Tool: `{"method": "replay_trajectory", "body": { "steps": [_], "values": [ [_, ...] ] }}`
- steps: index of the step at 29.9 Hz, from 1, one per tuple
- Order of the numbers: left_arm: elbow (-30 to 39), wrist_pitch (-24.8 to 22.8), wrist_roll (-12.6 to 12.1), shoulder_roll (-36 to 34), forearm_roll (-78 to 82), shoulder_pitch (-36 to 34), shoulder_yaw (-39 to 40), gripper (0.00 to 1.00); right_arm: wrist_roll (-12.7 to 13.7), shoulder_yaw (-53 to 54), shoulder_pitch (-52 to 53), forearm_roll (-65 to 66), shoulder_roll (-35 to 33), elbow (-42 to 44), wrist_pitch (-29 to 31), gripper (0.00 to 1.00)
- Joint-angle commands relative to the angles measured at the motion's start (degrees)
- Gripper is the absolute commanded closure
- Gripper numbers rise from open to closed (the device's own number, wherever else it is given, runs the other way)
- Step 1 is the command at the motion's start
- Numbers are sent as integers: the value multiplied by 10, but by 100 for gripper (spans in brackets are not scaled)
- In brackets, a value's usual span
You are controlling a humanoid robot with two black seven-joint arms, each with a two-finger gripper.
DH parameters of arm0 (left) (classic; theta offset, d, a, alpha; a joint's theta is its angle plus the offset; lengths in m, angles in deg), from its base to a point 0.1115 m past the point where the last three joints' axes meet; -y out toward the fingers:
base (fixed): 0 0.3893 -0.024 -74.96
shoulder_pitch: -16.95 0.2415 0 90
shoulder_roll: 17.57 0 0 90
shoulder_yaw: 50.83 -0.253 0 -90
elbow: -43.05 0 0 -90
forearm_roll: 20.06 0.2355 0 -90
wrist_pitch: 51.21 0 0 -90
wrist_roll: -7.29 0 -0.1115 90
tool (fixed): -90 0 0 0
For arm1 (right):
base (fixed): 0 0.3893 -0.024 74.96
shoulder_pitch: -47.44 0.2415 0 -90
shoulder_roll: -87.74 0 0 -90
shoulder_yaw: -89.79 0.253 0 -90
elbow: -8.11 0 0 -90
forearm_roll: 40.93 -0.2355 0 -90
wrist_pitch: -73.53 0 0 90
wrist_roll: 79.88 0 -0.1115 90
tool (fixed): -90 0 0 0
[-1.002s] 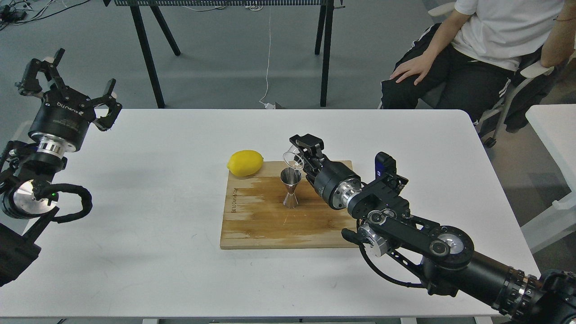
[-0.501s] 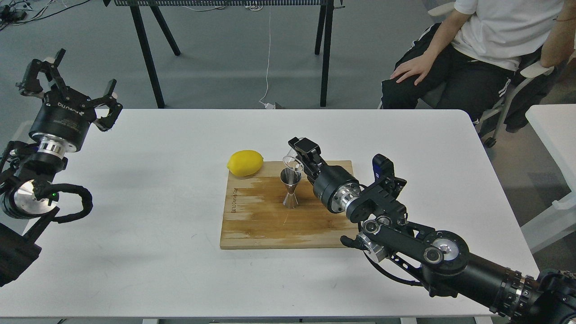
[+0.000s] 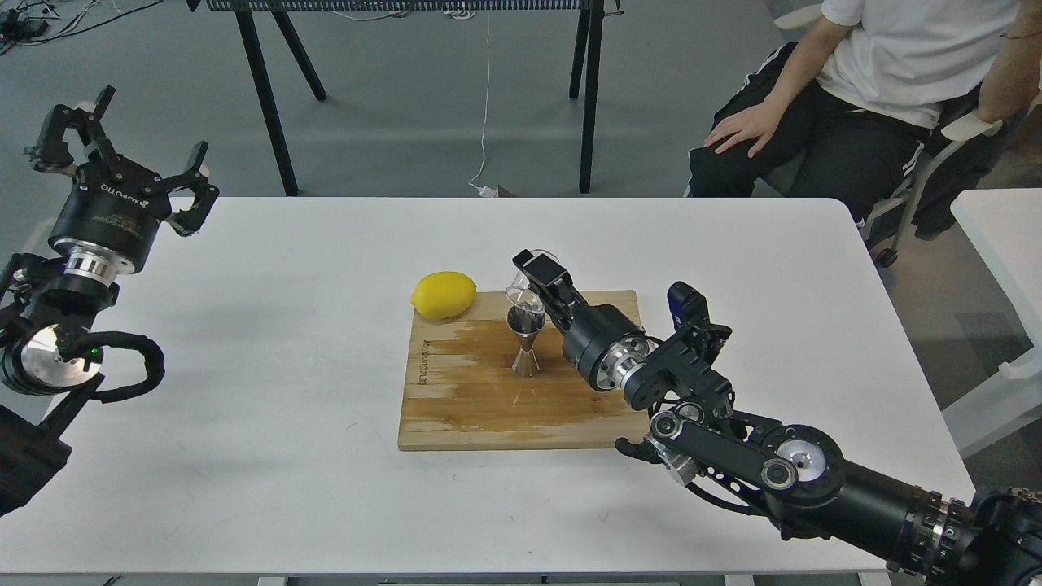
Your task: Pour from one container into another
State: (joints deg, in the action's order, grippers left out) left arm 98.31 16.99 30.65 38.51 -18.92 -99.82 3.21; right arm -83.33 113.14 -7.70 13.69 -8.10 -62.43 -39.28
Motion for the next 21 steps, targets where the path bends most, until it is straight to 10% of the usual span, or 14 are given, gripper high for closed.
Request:
{"method": "replay_trajectory", "body": {
  "steps": [1, 21],
  "values": [
    [-1, 0, 0, 0, 0, 1, 0, 0, -10, -1, 1, 21, 0, 0, -4, 62],
    [0, 0, 2, -5, -1, 1, 1, 0, -60, -56, 13, 159, -12, 35, -35, 62]
  ]
}}
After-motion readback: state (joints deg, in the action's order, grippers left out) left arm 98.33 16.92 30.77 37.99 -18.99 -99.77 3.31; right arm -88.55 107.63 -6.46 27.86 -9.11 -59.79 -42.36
